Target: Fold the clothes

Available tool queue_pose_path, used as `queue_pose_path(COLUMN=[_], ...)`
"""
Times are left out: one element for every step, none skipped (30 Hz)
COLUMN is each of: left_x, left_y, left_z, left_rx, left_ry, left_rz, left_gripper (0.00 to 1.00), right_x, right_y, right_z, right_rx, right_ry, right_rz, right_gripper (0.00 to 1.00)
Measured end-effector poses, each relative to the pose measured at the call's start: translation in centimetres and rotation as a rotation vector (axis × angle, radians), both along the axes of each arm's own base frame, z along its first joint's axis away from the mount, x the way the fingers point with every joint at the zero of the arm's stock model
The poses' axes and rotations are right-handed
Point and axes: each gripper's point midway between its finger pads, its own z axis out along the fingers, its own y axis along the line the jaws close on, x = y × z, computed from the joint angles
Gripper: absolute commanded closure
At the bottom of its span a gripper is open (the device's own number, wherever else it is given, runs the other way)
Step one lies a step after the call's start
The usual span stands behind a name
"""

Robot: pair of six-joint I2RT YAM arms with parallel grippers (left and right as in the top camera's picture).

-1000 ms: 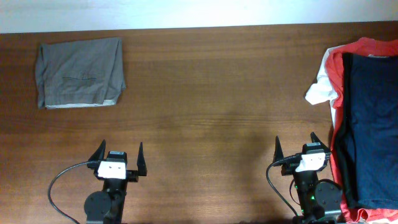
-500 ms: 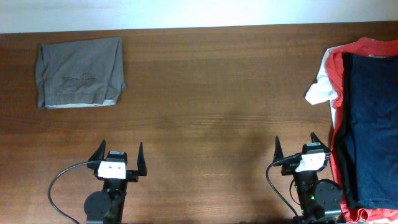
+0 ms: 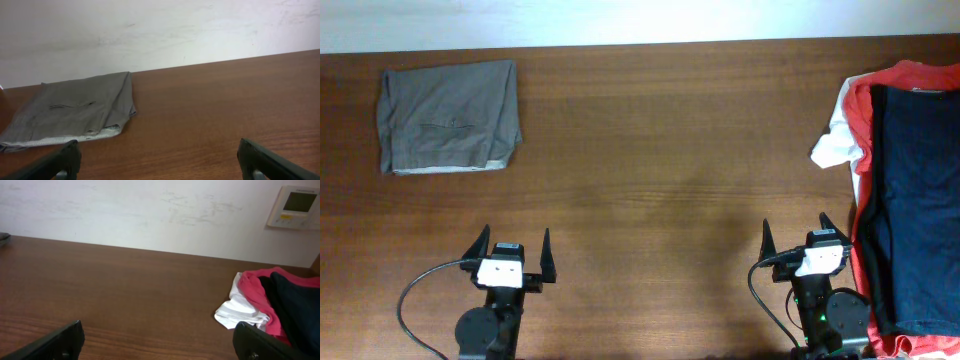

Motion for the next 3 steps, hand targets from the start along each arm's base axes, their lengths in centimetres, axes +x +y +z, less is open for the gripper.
queue_pose_path(left_x=[0.00, 0.00, 0.00], left_y=[0.00, 0.00, 0.00], left_z=[-0.02, 0.00, 0.00], left_rx=[0.000, 0.000, 0.000], left_ry=[0.000, 0.000, 0.000], left_rz=[0.000, 0.000, 0.000], left_gripper=[0.01, 0.01, 0.00], right_x=[0.00, 0.00, 0.00], right_y=[0.00, 0.00, 0.00], right_z=[0.00, 0.01, 0.01], right_rx=[0.000, 0.000, 0.000], right_ry=[0.000, 0.000, 0.000], right_rz=[0.000, 0.000, 0.000], right_gripper=[0.02, 0.02, 0.02])
